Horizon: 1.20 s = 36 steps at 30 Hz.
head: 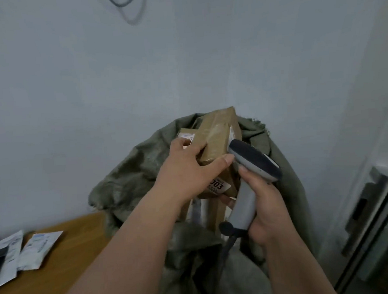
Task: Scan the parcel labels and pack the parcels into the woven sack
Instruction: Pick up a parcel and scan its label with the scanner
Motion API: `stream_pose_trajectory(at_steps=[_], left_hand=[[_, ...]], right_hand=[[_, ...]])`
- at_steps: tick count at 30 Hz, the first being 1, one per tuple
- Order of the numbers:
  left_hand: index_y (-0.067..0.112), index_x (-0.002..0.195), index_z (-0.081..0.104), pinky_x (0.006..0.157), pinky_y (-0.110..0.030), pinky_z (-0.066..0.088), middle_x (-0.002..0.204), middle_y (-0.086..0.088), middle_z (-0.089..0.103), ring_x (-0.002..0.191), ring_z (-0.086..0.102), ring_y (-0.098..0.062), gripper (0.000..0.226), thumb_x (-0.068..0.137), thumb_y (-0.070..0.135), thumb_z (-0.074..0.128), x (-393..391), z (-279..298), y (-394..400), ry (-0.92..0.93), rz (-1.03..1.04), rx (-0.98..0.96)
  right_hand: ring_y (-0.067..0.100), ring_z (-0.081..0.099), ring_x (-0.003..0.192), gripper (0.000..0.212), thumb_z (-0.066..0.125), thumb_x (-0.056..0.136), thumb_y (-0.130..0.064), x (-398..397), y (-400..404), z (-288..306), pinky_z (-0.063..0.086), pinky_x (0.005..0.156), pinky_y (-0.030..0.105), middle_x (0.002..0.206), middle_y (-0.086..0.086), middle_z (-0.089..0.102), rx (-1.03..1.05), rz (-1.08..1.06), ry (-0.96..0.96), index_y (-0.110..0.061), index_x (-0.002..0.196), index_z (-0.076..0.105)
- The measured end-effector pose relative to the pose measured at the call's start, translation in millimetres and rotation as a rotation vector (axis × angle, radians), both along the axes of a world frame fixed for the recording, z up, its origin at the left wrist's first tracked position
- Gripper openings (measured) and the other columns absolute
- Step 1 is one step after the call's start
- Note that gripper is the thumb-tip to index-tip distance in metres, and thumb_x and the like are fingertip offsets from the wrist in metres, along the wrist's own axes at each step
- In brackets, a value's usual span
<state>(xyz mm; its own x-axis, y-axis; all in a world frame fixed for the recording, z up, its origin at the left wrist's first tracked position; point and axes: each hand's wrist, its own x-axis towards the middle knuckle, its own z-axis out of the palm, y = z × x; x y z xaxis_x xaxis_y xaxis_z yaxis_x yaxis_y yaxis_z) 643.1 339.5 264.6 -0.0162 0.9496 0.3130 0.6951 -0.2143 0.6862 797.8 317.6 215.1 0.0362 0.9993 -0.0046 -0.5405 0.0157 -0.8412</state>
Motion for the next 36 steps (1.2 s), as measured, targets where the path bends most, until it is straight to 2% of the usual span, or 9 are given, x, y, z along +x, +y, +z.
stream_pose_trajectory(at_steps=[2,5,11,15,18,23,26,30,36], left_hand=[[0.03,0.148,0.044,0.091,-0.027,0.04,0.151,0.012,0.024,0.13,0.044,-0.017,0.115,0.055,0.096,0.037,24.1,8.6,23.8,0.097,0.022,-0.001],[0.028,0.144,0.049,0.092,-0.032,0.044,0.149,0.003,0.035,0.128,0.048,-0.021,0.11,0.059,0.097,0.035,52.7,16.5,59.5,0.209,0.044,-0.071],[0.022,0.111,0.069,0.071,-0.028,0.047,0.091,0.009,0.064,0.085,0.059,-0.009,0.079,0.076,0.088,0.042,82.7,1.3,120.8,0.134,0.037,-0.257],[0.018,0.124,0.063,0.067,-0.028,0.045,0.1,-0.003,0.066,0.083,0.057,-0.016,0.084,0.084,0.084,0.027,94.6,-13.0,152.2,0.344,0.226,-0.268],[0.027,0.132,0.056,0.095,-0.042,0.048,0.122,-0.007,0.059,0.116,0.053,-0.028,0.069,0.088,0.077,0.036,100.7,-24.8,169.3,0.324,0.329,-0.123],[0.03,0.114,0.063,0.076,-0.028,0.048,0.112,-0.003,0.055,0.095,0.056,-0.016,0.025,0.097,0.047,0.055,114.2,-42.7,189.3,0.057,0.327,0.108],[0.031,0.134,0.056,0.089,-0.03,0.042,0.132,-0.004,0.056,0.111,0.056,-0.019,0.034,0.101,0.036,0.052,117.0,-65.0,190.5,0.113,0.283,-0.01],[0.035,0.157,0.012,0.098,-0.036,0.048,0.147,-0.007,0.049,0.126,0.054,-0.024,0.074,0.098,0.026,0.055,108.8,-80.6,175.0,0.175,0.207,-0.208],[0.024,0.146,0.045,0.107,-0.039,0.042,0.139,-0.01,0.053,0.127,0.051,-0.028,0.056,0.094,0.04,0.06,81.5,-37.4,132.3,0.134,0.218,0.002]], right_hand=[[0.037,0.066,0.114,0.061,0.075,0.072,-0.032,24.1,24.5,3.3,0.053,0.098,0.056,0.122,0.018,0.07,-0.064,0.049,0.028,-0.014,0.129,0.064],[0.034,0.069,0.107,0.06,0.076,0.072,-0.037,56.0,56.6,2.2,0.058,0.083,0.046,0.119,0.017,0.072,-0.135,0.118,0.046,-0.016,0.127,0.066],[0.029,0.073,0.102,0.058,0.08,0.072,-0.029,99.8,104.3,-7.5,0.061,0.074,0.039,0.113,0.011,0.075,-0.128,0.083,0.057,-0.016,0.127,0.065],[0.021,0.074,0.099,0.056,0.082,0.072,-0.027,99.6,126.4,-13.9,0.059,0.082,0.035,0.108,0.007,0.077,-0.087,0.08,-0.062,-0.017,0.124,0.066],[0.021,0.071,0.099,0.047,0.082,0.077,-0.027,95.7,140.2,-18.8,0.057,0.084,0.033,0.107,0.007,0.074,-0.097,0.088,-0.124,-0.018,0.12,0.067],[0.022,0.073,0.085,0.024,0.083,0.079,-0.027,96.7,150.7,-28.6,0.059,0.077,0.037,0.083,0.001,0.078,-0.088,0.083,-0.177,-0.021,0.1,0.073],[0.015,0.076,0.087,0.02,0.082,0.08,-0.024,100.8,147.2,-32.6,0.059,0.069,0.026,0.089,-0.004,0.079,-0.059,0.088,-0.131,-0.027,0.097,0.072],[0.014,0.075,0.093,0.02,0.082,0.08,-0.026,106.1,137.9,-35.3,0.058,0.081,0.032,0.091,-0.006,0.079,-0.066,0.059,-0.147,-0.028,0.097,0.071],[0.021,0.074,0.09,0.026,0.082,0.08,-0.032,86.3,106.2,-24.5,0.058,0.077,0.037,0.088,0.001,0.078,-0.04,0.04,-0.23,-0.022,0.102,0.074]])
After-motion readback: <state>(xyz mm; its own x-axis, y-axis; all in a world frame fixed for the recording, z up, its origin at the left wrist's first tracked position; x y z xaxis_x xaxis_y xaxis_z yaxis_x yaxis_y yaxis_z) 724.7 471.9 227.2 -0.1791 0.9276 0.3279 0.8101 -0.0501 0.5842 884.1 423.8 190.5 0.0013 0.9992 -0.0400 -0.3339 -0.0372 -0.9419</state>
